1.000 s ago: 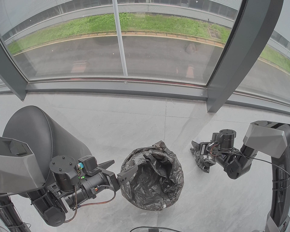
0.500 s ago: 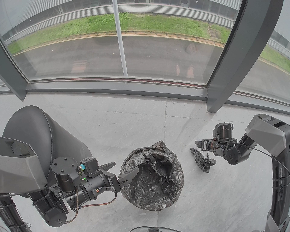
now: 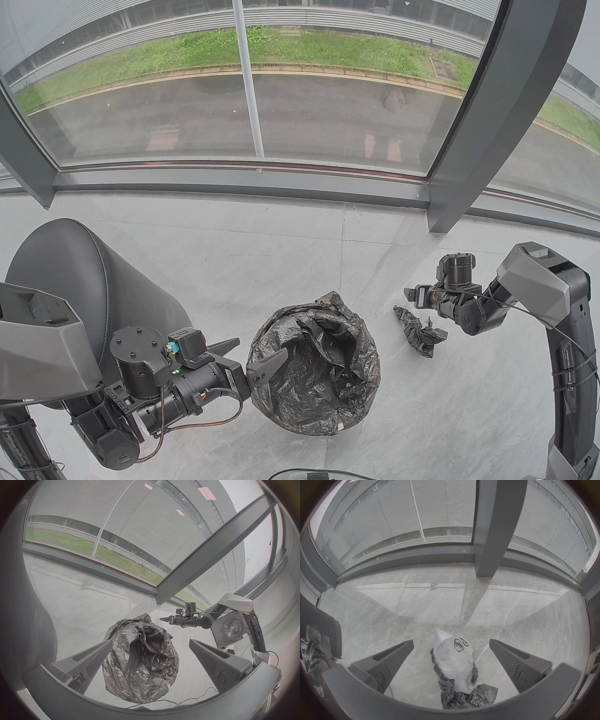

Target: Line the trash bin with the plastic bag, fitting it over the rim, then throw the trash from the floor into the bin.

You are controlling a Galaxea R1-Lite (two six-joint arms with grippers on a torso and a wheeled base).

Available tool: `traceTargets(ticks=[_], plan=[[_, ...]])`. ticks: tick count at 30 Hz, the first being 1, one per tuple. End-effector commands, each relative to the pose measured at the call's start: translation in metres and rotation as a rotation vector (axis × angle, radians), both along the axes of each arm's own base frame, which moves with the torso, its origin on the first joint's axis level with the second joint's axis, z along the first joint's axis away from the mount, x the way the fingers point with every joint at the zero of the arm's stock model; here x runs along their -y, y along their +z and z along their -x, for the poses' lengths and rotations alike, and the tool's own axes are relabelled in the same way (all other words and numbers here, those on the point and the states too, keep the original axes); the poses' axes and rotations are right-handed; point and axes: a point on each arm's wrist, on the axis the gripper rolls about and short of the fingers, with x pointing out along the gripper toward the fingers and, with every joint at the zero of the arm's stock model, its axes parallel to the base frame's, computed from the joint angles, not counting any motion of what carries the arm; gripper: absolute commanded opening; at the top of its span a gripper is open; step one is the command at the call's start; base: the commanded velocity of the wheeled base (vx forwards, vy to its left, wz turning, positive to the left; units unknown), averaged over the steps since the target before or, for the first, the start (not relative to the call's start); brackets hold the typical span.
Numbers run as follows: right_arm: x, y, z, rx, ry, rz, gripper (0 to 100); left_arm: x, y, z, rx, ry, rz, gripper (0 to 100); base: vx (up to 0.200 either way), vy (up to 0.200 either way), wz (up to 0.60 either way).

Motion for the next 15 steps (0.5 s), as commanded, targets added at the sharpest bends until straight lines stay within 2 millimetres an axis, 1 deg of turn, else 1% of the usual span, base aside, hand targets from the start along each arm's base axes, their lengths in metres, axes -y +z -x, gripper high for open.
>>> traceTargets(ticks=[1, 11, 15], plan=[[0.002, -0.022, 0.0, -0.04, -0.009, 0.008, 100, 0.0, -0.001, 0.0, -0.003, -0.001, -0.001, 100, 0.0, 0.0, 0.0], [0.006, -0.042, -0.003, -0.051, -0.019, 0.012, 100, 0.001, -0.001, 0.0, -0.004, -0.002, -0.002, 100, 0.0, 0.0, 0.0], [0.007, -0.043, -0.005, -0.042, -0.022, 0.008, 100, 0.0, -0.002, 0.0, -0.007, -0.002, -0.004, 100, 0.0, 0.0, 0.0]])
